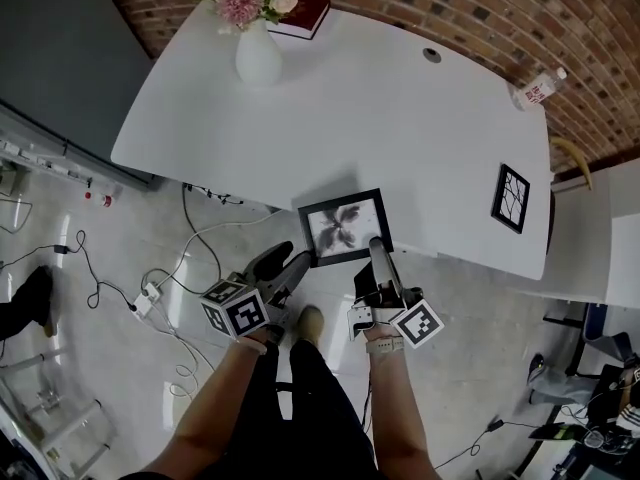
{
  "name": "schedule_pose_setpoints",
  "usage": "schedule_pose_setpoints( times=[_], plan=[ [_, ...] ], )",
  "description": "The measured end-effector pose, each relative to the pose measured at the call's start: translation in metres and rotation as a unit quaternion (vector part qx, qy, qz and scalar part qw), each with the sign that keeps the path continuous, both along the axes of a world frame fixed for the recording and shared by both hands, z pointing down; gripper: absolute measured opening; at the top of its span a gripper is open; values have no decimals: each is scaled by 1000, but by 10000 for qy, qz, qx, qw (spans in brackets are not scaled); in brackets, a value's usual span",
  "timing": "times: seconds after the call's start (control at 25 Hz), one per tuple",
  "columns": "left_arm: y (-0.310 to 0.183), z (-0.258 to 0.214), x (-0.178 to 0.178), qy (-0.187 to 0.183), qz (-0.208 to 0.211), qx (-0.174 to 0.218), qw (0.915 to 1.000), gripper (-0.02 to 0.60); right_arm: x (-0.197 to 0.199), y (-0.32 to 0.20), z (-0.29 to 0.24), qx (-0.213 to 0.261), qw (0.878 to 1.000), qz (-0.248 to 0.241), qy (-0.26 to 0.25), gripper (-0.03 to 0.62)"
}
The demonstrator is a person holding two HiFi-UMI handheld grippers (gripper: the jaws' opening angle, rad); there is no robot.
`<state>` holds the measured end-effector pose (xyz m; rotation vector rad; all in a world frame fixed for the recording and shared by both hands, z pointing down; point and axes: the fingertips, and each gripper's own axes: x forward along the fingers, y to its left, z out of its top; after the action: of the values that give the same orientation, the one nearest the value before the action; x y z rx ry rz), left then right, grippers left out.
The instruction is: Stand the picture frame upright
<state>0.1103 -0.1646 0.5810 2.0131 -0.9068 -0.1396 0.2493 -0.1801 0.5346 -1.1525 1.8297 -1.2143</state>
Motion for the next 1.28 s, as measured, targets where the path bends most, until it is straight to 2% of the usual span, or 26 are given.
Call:
schedule_pose_setpoints(
  times=[0.12, 0.2, 0.44, 0.76, 1.0, 1.12, 1.28],
  plan=[
    [-7, -16, -20, -918, -93, 590, 9940, 227, -12, -5, -7, 56, 9997, -183, 125, 71],
    [-13, -26, -30, -1305, -97, 874, 9875, 227, -21, -8, -12, 86, 9991, -332, 245, 71],
    [-36, -51, -53, -1731, 31, 1331, 9759, 227, -46, -16, -27, 208, 9952, -759, 587, 71],
    [-67, -74, -65, -1644, 757, 1550, 9712, 202, -85, -28, -48, 505, 9850, -1374, 911, 71],
    [-85, -78, -78, -1514, 1326, 1566, 9669, 202, -119, -39, -57, 730, 9703, -1931, 1265, 71],
    [-92, -78, -88, -1396, 1740, 1538, 9626, 228, -140, -44, -63, 833, 9630, -2185, 1343, 71],
    [-99, -80, -106, -1200, 2198, 1550, 9557, 227, -168, -50, -68, 892, 9537, -2451, 1498, 71]
  ],
)
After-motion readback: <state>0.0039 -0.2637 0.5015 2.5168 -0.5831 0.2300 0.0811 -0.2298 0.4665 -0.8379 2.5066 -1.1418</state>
